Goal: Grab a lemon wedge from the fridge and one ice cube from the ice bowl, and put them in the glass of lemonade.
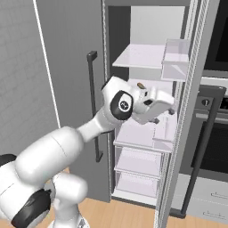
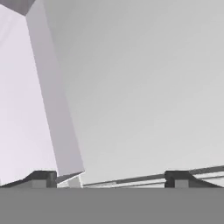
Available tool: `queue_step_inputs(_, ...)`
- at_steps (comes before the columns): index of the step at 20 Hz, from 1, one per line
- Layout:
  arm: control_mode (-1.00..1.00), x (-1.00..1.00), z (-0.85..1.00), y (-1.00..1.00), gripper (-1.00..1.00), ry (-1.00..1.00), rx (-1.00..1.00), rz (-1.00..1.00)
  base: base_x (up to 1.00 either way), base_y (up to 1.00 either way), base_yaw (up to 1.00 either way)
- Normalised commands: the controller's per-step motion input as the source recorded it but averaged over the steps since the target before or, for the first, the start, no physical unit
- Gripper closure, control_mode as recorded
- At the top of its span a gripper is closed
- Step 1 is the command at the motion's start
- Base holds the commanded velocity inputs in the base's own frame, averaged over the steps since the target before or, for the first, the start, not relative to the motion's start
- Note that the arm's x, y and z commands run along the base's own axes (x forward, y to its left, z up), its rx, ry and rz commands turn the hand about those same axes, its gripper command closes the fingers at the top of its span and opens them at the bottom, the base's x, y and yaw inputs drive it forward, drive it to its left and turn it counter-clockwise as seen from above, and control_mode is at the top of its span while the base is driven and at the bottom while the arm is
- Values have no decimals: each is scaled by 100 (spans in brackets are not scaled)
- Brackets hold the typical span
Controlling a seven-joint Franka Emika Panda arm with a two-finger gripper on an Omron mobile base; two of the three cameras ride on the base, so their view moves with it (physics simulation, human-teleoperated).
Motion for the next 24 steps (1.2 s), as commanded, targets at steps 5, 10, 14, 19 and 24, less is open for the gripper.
queue_step_inputs(5,-100,-56,26,100,-100,-49,2,1,0,0,0)
queue_step_inputs(10,-100,-52,18,100,-100,-41,17,-1,0,0,0)
queue_step_inputs(14,-100,-66,0,100,-100,-24,26,0,0,0,0)
queue_step_inputs(19,-100,-62,0,100,-100,-6,29,0,0,0,0)
queue_step_inputs(24,-100,-51,-4,100,-100,0,33,1,0,0,0)
